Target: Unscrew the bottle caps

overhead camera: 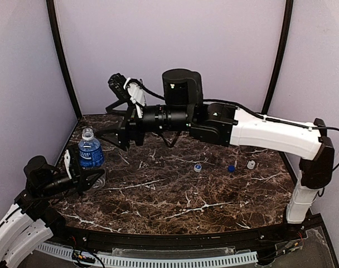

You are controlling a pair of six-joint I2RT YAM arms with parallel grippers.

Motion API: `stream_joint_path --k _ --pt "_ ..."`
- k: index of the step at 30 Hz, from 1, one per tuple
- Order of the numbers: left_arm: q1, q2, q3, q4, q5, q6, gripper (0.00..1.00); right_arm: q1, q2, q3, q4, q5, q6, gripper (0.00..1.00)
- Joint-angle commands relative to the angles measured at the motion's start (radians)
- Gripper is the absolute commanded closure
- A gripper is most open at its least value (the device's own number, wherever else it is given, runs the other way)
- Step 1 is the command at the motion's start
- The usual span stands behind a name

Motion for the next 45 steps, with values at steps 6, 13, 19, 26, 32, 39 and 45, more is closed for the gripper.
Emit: stream_joint_path --k 6,13,19,26,32,39,45 --pt "0.012 -0.011 -0.022 0.045 0.074 -0.012 0.70 -0.022 0.253 0.205 0.281 -0.236 0.147 0.18" --pt "0.012 -0.011 -0.024 0.049 0.077 -0.013 0.70 -0.006 0.323 0.253 0.260 -0.255 0.186 0.32" --pt "0.011 -0.011 -0.024 0.052 0.080 -0.013 0.70 -0.006 0.347 0.247 0.225 -0.228 0.206 0.46" --pt "0.012 -0.012 -0.025 0.054 0.082 -0.012 0.69 -0.006 0.358 0.256 0.183 -0.209 0.196 0.59" --pt "0.012 -0.013 -0.026 0.052 0.081 -0.012 0.68 -0.007 0.353 0.263 0.164 -0.217 0.192 1.00" --pt "0.014 -0.018 -0.028 0.051 0.045 -0.013 0.03 -0.029 0.261 0.208 0.122 -0.186 0.153 1.00" --pt "0.027 -0.030 -0.031 0.052 0.013 -0.041 0.01 -0.096 0.093 0.016 0.061 0.062 0.108 1.00"
